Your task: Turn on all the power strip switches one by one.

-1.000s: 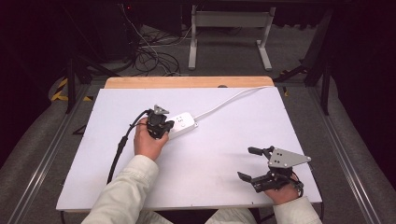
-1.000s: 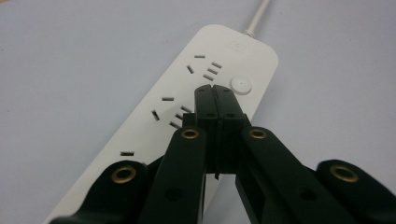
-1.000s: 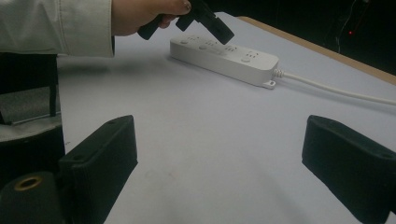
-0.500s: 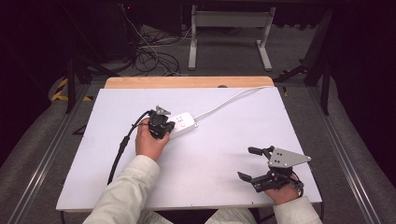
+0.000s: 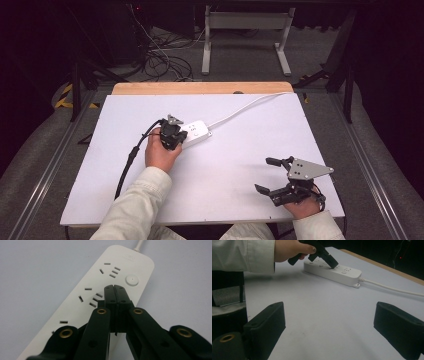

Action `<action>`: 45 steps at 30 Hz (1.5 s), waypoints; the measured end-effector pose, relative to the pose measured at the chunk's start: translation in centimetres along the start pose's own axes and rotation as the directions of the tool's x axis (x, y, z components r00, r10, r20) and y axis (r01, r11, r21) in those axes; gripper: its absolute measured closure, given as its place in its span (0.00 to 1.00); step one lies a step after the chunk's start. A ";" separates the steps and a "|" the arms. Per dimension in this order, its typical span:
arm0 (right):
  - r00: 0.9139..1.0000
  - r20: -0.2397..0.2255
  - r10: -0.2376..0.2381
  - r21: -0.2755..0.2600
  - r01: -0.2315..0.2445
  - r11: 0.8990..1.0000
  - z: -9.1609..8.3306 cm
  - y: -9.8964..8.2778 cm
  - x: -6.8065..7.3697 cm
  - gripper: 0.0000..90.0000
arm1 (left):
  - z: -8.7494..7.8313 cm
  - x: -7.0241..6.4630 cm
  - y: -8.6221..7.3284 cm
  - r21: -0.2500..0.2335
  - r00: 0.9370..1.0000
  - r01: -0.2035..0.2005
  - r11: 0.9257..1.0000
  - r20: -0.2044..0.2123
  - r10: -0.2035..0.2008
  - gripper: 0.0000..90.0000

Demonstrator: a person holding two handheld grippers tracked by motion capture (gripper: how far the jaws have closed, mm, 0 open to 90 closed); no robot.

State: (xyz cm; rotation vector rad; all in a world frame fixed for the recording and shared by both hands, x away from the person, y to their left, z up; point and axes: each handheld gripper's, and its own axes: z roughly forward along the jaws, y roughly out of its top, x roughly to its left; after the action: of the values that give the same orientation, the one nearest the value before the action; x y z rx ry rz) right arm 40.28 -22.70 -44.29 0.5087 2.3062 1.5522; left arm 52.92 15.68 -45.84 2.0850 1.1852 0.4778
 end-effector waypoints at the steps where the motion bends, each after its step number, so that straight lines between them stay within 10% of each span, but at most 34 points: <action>1: 1.000 -0.002 0.000 -0.001 0.000 1.000 0.0 0.0 0.0 0.12 | 0.0 0.0 0.0 0.000 1.000 -0.003 1.000 -0.005 0.003 1.00; 20: 1.000 -0.002 -0.001 0.004 0.001 1.000 0.1 0.0 0.0 0.12 | 0.1 -0.1 0.0 0.027 1.000 -0.017 0.999 0.001 0.017 1.00; 25: 1.000 -0.002 -0.004 0.002 0.004 1.000 0.0 0.0 0.0 0.12 | -0.3 -0.9 0.1 0.009 0.996 -0.069 0.998 -0.063 0.069 1.00; 28: 1.000 0.000 0.001 -0.003 -0.001 1.000 -0.1 -0.1 -0.1 0.12 | -2.3 -0.8 1.0 -0.112 1.000 0.012 0.994 0.012 -0.011 1.00; 31: 1.000 0.001 0.008 -0.001 -0.008 1.000 0.0 -0.1 -0.3 0.11 | -3.1 -1.1 1.7 -0.100 0.999 -0.040 0.994 -0.012 0.039 1.00; 45: 1.000 0.001 0.004 -0.003 -0.004 1.000 -0.1 -0.1 -0.2 0.11 | -2.4 -0.5 1.9 -0.077 1.000 -0.024 0.997 0.010 0.025 1.00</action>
State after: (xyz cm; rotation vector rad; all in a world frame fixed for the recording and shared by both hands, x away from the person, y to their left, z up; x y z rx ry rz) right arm 40.40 -22.88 -44.34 0.5133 2.3037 1.5563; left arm 52.34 15.48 -42.75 2.0360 1.1190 0.5148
